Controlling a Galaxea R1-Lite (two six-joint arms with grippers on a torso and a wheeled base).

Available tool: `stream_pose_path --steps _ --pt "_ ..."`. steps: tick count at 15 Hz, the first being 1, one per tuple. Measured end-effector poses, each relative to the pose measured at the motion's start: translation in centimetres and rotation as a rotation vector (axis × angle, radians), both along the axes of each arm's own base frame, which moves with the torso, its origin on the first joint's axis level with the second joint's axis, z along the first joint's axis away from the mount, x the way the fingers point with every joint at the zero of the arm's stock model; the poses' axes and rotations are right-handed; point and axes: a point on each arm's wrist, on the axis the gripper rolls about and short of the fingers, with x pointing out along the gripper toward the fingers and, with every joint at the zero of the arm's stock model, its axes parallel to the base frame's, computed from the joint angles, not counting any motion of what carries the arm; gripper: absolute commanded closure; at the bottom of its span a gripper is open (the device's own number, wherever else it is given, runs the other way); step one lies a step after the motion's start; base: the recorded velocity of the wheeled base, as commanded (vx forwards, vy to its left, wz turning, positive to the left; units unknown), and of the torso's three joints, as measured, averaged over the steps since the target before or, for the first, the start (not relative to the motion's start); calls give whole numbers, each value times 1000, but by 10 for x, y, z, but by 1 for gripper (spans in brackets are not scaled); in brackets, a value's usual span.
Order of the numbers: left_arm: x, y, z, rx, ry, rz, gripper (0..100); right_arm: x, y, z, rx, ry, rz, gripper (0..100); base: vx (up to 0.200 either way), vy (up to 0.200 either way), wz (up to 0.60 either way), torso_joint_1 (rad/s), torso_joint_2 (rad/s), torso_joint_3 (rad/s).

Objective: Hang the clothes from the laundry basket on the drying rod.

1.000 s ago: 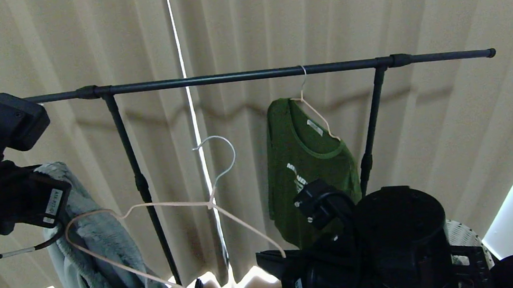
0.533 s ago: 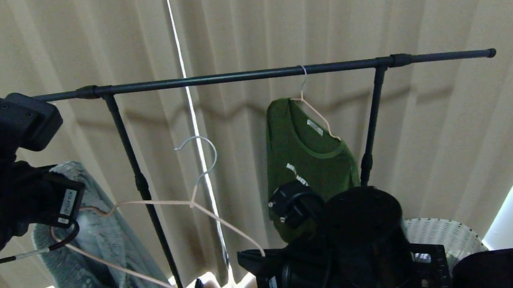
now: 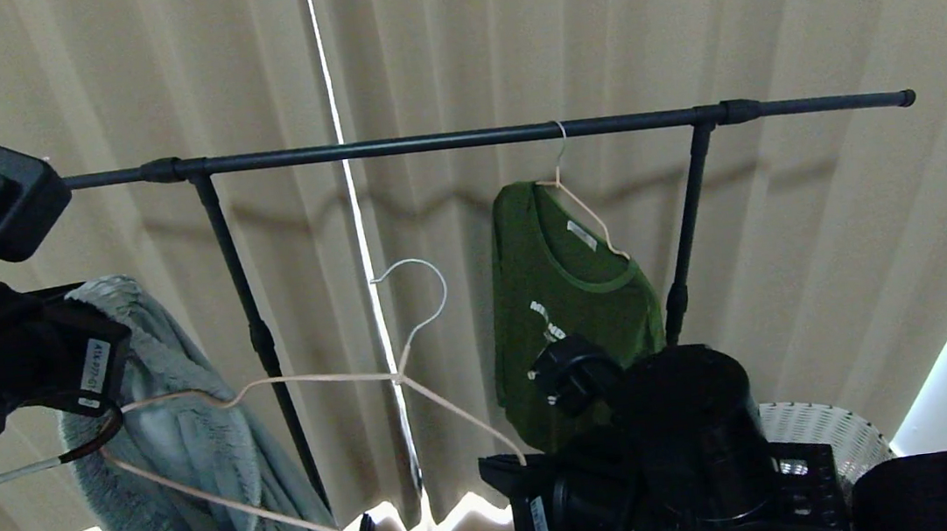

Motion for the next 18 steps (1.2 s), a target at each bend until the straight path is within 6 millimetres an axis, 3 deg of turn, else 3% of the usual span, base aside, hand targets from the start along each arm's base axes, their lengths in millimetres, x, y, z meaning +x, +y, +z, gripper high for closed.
stream_pose_path --steps 5,9,14,18 --pt "-2 5 -20 123 79 -2 100 13 -29 8 -52 -77 -126 100 0 0 0 0 0 0" --pt "-2 2 -28 208 118 -38 100 17 -31 16 -41 -111 -154 100 0 0 0 0 0 0" --pt "10 -9 -24 189 98 -55 100 -2 -10 17 -40 -126 -58 100 0 0 0 0 0 0" --pt "15 -23 -19 142 64 -96 100 2 7 11 -50 -124 -36 100 0 0 0 0 0 0"
